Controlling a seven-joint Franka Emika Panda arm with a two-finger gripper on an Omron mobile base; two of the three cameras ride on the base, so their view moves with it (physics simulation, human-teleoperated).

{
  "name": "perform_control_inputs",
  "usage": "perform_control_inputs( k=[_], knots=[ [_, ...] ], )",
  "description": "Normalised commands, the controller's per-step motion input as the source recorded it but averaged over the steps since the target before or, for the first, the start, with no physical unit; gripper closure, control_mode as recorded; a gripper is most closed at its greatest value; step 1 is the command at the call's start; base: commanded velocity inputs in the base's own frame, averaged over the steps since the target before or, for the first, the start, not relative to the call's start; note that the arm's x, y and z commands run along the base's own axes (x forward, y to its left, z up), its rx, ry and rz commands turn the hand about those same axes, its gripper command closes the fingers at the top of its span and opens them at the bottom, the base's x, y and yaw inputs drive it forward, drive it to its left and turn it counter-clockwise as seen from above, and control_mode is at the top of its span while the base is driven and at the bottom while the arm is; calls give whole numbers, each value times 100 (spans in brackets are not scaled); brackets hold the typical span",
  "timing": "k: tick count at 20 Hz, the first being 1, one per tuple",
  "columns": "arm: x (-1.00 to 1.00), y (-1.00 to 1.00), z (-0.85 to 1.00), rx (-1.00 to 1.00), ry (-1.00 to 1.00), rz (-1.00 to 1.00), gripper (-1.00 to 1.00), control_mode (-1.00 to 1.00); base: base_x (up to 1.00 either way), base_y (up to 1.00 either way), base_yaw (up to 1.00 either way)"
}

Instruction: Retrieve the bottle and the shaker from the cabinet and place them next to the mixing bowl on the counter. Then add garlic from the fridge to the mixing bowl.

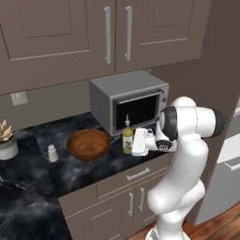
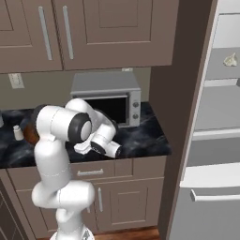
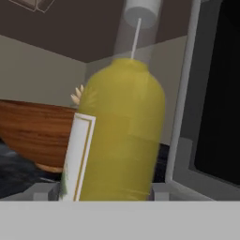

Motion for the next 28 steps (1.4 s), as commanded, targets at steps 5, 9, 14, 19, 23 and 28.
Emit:
perform_control_inputs(
  k=[5, 9, 14, 19, 23, 28],
  knots=[
    [26, 29, -54, -1, -6, 0, 100, -100, 0, 0, 0],
    [-1, 21, -61, 0, -23, 0, 100, -100, 0, 0, 0],
    [-11, 16, -76, 0, -25, 0, 100, -100, 0, 0, 0],
    [0, 33, -75, 3, -5, 0, 100, -100, 0, 0, 0],
    [0, 45, -85, 10, 0, 0, 100, -100, 0, 0, 0],
    [-8, 76, -64, 1, -11, 0, 100, -100, 0, 0, 0]
  ],
)
